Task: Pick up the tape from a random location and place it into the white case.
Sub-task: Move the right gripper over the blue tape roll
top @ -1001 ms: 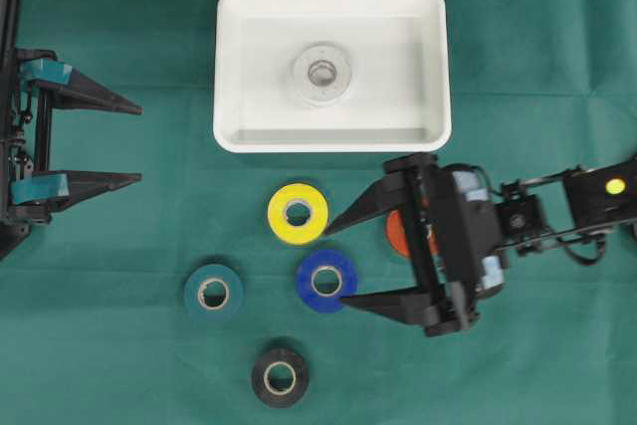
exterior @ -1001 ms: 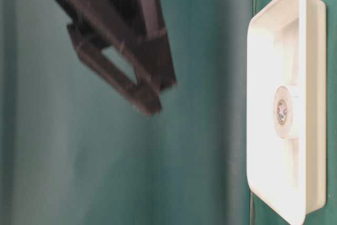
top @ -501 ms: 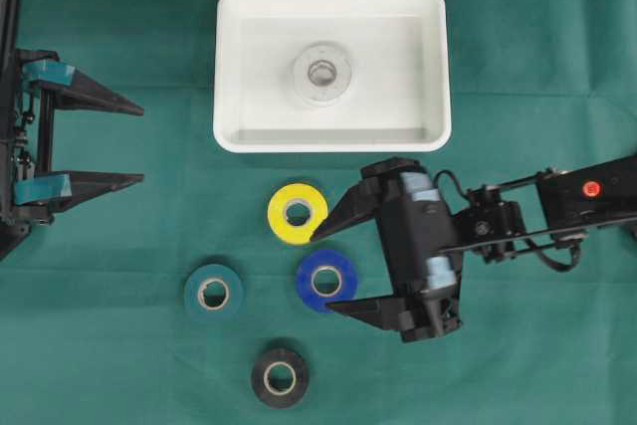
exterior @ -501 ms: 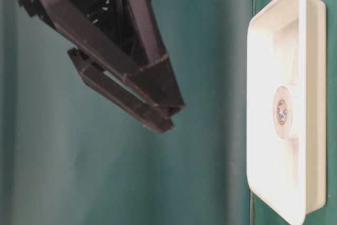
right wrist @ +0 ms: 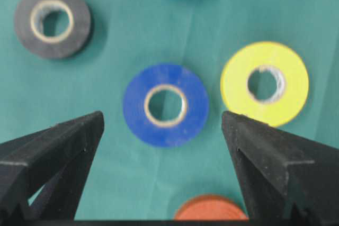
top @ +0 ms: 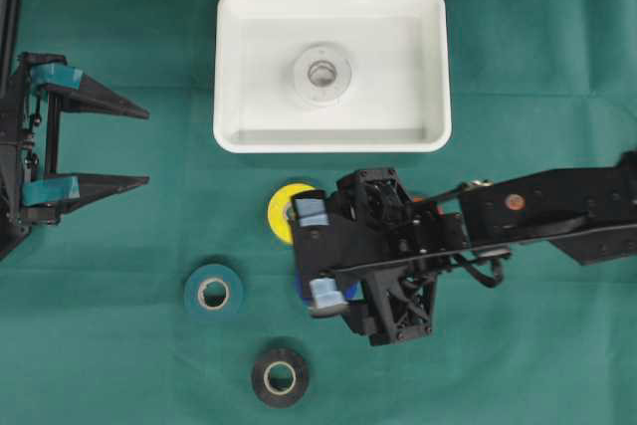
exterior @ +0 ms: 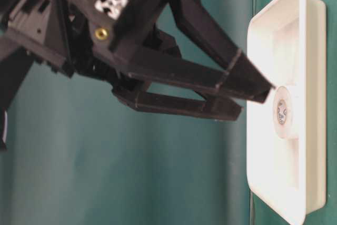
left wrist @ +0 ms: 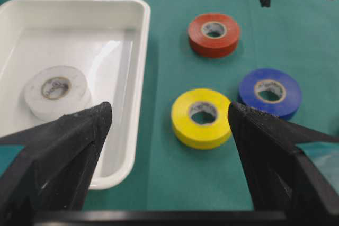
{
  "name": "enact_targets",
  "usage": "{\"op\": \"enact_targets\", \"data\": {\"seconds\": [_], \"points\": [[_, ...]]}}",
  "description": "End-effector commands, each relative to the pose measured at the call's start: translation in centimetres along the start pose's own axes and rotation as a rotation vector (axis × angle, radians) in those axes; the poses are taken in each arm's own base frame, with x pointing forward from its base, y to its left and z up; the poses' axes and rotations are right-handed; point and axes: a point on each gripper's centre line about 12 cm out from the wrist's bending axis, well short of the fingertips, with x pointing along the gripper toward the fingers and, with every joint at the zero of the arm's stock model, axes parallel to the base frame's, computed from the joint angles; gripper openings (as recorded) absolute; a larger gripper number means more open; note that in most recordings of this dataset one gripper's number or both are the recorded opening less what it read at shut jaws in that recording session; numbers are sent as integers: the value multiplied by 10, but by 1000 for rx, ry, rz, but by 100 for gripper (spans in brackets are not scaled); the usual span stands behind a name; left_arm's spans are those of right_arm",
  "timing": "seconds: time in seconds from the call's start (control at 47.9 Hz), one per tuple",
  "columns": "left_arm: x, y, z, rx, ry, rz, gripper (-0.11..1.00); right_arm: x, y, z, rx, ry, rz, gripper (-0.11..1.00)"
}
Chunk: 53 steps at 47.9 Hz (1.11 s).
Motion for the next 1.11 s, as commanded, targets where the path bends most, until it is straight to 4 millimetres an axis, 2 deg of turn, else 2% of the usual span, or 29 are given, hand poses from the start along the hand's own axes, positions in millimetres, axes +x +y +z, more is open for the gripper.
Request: {"op": "enact_targets", "data": {"seconds": [0.0, 1.085], "points": [[1, 1, 6, -3, -15, 2, 91, -12, 2, 11, -1, -5, 0, 92], [1, 0, 5, -2, -14, 2, 91, -11, 10, 12, -18, -5, 6, 92]]}}
